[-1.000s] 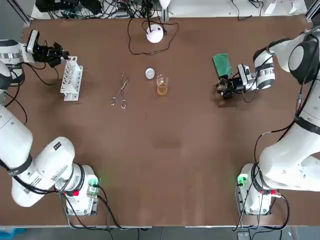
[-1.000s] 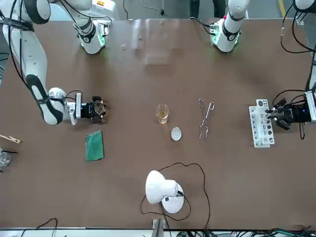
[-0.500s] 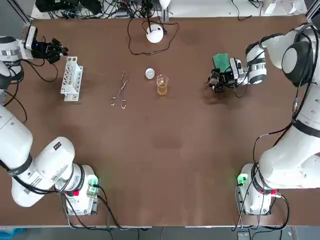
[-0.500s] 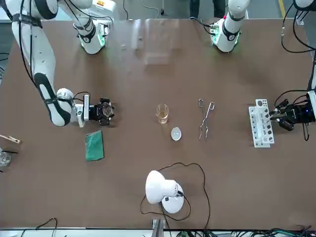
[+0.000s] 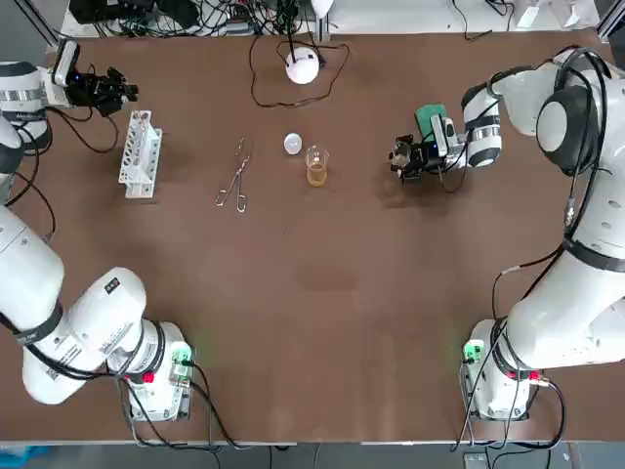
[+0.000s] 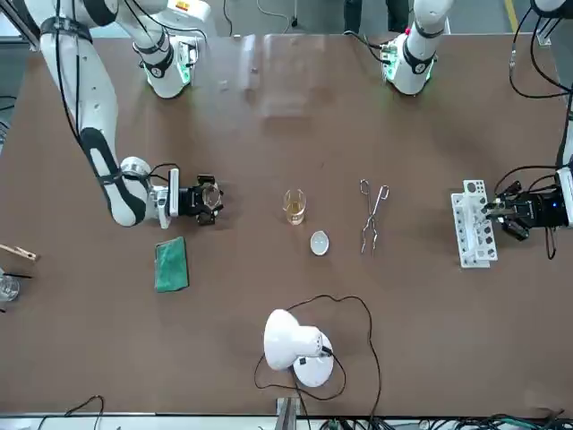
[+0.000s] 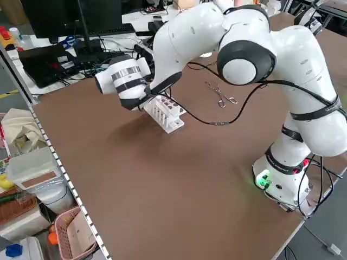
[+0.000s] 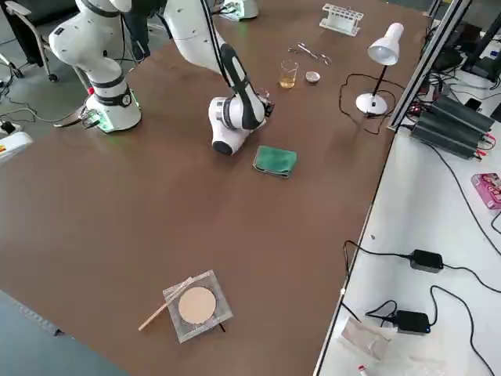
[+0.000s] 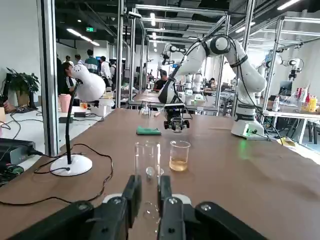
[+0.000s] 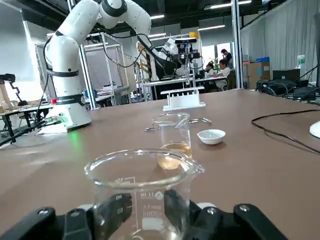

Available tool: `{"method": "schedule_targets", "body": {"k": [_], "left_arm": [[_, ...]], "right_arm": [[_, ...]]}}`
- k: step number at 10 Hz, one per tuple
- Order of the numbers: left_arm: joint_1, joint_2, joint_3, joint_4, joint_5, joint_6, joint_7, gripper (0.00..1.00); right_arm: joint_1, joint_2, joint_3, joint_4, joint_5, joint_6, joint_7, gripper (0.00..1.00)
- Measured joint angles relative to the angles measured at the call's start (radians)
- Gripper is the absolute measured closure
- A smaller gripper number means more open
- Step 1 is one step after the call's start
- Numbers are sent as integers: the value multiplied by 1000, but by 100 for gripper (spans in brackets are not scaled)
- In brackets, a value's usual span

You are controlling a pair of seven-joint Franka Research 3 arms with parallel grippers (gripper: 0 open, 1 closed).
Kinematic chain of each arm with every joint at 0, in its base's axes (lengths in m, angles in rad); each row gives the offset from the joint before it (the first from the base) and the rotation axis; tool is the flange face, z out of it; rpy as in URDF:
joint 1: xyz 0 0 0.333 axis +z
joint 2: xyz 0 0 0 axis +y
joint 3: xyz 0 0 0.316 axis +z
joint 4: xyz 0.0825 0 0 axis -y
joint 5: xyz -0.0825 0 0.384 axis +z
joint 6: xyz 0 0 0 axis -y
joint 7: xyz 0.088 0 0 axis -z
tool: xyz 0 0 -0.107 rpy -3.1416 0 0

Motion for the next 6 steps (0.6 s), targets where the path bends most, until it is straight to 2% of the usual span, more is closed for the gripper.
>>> {"method": "schedule_targets", "body": {"k": [6], "left_arm": [[-127,-38,-30,-10,0,95,-37,78]], "right_arm": [[52,-2,0,-22,90,17,0,62]]}}
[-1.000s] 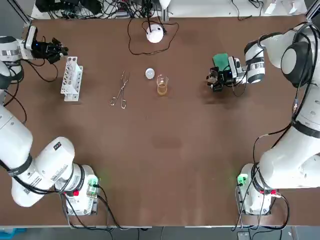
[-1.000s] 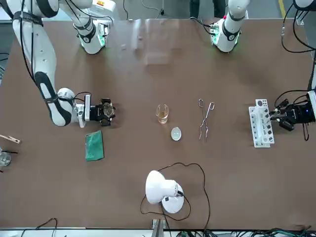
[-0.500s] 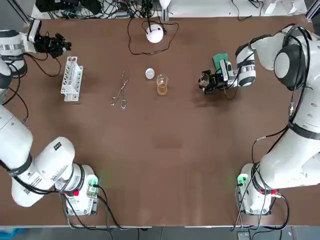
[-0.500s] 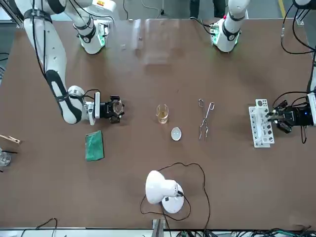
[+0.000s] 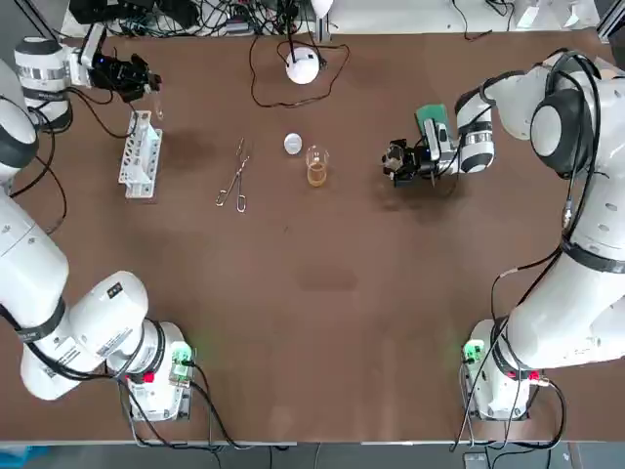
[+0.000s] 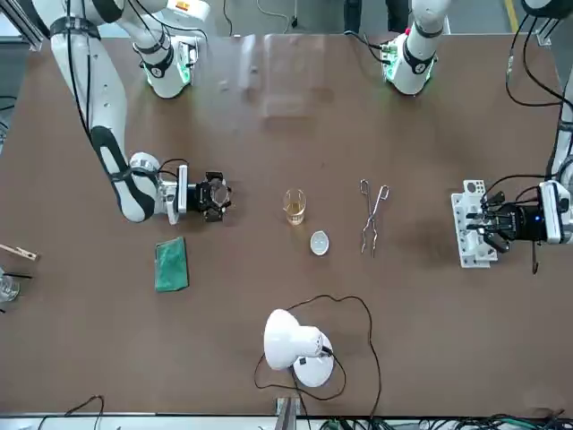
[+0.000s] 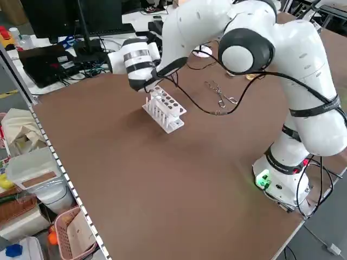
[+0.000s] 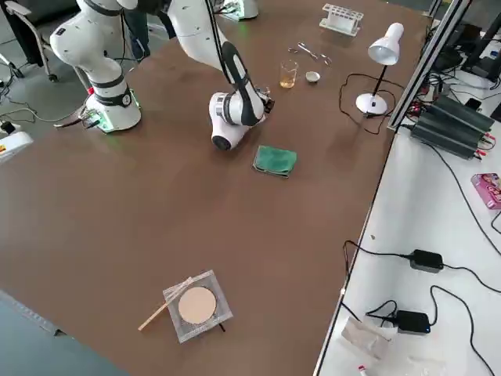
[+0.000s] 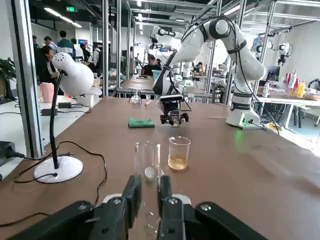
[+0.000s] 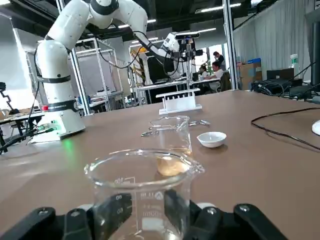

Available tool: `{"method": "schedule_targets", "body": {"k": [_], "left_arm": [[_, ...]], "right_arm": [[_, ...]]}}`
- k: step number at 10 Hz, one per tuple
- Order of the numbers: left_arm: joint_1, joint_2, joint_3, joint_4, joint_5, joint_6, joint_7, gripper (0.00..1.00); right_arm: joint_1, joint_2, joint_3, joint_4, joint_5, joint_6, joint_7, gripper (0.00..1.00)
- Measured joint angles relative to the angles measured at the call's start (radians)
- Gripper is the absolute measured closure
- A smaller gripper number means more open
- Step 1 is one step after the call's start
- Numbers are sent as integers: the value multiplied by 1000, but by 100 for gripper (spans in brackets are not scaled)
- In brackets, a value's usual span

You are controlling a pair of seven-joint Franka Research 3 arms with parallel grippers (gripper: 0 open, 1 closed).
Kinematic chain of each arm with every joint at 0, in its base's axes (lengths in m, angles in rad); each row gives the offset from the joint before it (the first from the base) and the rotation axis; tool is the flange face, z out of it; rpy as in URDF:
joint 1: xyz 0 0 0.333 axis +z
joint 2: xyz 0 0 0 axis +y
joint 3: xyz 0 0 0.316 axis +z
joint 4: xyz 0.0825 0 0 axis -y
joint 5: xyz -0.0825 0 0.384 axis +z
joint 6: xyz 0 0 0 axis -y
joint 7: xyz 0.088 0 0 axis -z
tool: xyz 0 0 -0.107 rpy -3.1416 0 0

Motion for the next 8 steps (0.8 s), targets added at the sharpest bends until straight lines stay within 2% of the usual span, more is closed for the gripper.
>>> {"method": "schedule_targets", "body": {"k": [3,8], "left_arm": [[-56,-72,-65,-78,0,97,-78,78],[-257,-129,-72,-123,-9,220,-185,78]], "right_arm": [[39,0,0,-1,60,54,0,62],[71,-1,0,-1,90,84,17,62]]}}
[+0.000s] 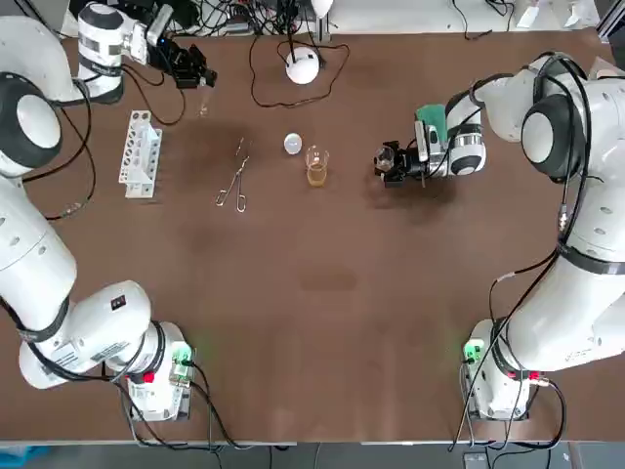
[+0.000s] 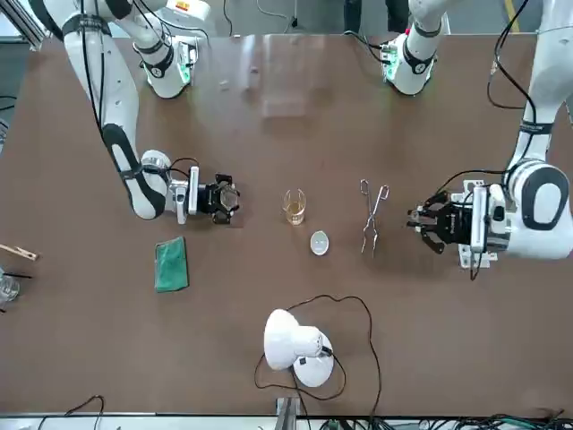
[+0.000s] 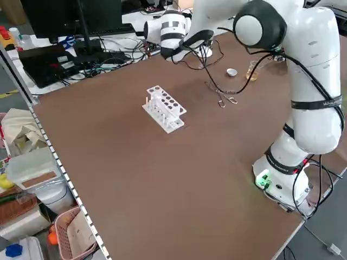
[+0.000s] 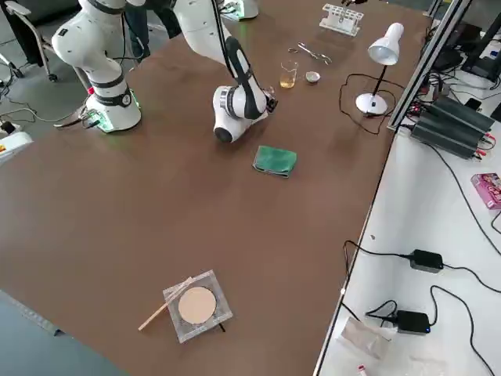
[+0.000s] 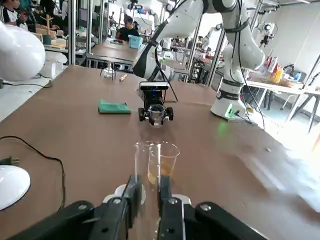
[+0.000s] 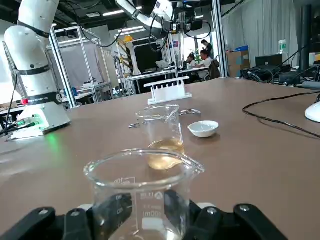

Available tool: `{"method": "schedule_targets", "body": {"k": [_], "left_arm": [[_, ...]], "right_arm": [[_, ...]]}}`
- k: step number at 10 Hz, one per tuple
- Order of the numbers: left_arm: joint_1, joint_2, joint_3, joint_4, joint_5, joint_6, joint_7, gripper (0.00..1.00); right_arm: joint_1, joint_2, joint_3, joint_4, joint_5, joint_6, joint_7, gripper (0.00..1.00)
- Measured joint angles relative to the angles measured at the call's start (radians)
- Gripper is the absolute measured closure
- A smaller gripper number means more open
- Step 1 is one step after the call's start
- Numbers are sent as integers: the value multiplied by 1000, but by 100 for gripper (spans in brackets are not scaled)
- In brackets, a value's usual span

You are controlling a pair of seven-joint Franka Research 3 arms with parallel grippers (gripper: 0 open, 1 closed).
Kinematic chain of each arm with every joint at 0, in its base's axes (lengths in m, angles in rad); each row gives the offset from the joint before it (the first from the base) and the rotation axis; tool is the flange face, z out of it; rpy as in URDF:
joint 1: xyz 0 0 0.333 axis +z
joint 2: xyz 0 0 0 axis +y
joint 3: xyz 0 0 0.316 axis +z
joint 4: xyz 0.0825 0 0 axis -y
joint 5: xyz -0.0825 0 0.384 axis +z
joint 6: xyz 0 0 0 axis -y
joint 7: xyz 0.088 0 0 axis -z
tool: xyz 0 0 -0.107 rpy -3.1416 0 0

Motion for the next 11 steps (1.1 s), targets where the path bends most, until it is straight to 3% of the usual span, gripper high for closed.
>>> {"method": "schedule_targets", "body": {"k": [6,11], "left_arm": [[-214,-1,7,-30,-16,252,-29,78],[-359,-25,15,-40,117,395,-166,78]], "right_arm": [[4,-2,0,1,0,0,16,62],[8,-2,-1,1,0,1,29,62]]}}
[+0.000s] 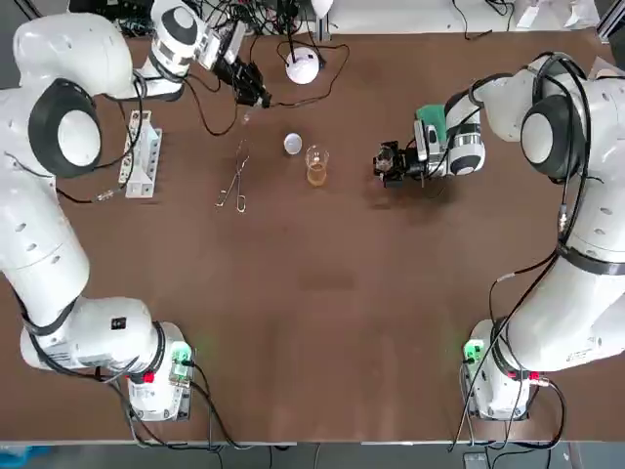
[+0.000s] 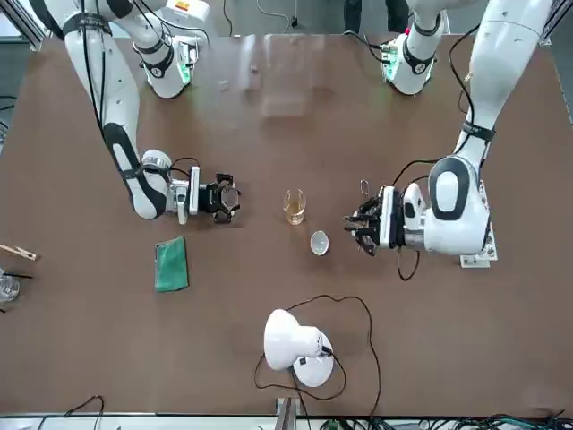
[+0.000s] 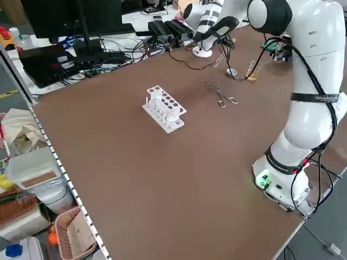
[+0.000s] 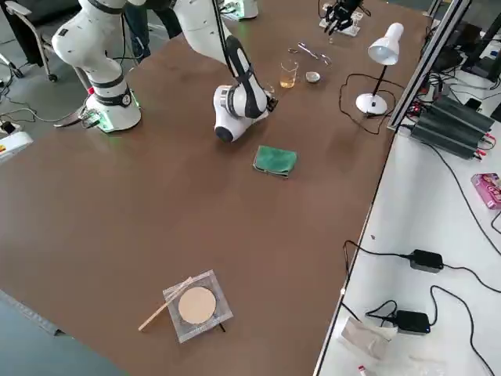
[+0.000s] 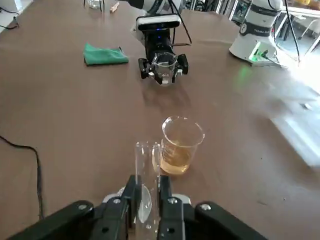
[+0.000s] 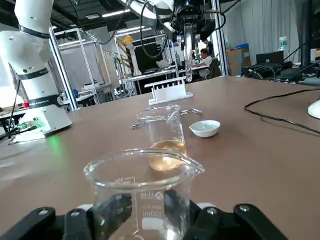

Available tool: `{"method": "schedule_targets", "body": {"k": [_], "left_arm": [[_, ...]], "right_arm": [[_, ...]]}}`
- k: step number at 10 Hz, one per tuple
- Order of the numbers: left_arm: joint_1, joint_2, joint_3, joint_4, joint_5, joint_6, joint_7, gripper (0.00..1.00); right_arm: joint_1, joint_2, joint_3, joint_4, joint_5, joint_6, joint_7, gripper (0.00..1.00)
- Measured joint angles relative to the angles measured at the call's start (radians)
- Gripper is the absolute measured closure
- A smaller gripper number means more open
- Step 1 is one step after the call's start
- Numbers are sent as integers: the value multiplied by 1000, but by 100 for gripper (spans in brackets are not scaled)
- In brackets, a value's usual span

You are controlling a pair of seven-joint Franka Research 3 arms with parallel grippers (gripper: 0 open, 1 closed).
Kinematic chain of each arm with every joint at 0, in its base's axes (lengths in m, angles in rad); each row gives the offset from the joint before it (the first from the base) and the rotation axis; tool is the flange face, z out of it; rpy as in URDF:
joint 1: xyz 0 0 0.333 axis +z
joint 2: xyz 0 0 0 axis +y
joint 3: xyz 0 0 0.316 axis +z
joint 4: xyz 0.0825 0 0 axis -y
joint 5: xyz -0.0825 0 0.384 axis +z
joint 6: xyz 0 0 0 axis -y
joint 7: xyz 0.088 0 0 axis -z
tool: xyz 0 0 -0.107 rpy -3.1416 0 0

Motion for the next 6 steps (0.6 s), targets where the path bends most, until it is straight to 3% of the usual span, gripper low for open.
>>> {"method": "schedule_targets", "body": {"k": [6], "left_arm": [[-110,-13,2,-22,183,75,-288,78]], "right_arm": [[1,0,-1,0,0,1,3,62]]}}
